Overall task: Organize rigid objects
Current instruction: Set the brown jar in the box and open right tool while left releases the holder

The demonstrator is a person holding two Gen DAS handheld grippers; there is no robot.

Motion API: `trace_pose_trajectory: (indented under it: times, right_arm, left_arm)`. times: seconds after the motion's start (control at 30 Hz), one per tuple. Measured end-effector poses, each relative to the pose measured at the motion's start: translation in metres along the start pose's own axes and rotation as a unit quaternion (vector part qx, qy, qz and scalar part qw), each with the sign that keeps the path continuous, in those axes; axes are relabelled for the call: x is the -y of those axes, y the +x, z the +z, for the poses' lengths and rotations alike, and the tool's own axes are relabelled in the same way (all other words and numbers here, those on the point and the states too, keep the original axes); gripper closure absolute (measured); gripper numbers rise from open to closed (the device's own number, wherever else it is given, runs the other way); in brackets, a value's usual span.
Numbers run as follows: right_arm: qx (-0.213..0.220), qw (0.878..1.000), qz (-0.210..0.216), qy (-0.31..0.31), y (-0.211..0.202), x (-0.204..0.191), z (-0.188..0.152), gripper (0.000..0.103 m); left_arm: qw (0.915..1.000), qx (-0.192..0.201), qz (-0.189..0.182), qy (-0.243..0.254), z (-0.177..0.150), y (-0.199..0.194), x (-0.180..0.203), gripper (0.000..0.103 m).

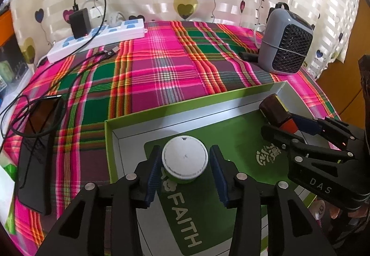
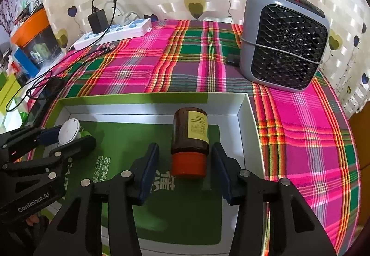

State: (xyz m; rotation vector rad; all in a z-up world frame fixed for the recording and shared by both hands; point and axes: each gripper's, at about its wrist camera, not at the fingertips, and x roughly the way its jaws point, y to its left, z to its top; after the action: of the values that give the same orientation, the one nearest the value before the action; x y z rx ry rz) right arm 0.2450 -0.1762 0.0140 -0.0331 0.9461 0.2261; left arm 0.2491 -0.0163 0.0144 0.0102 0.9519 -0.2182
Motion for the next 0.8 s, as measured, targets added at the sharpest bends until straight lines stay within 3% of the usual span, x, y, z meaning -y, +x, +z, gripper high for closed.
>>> trace_pose_trajectory:
  times: [0.8]
  right_arm:
    - [0.038,0.999,0.004,-0.009,-0.036,-0.017,-0.013,0.054]
  left_arm:
    - [0.9994,0.029,-0.004,-0.016,-0.019,-0.047,0.0,0.058]
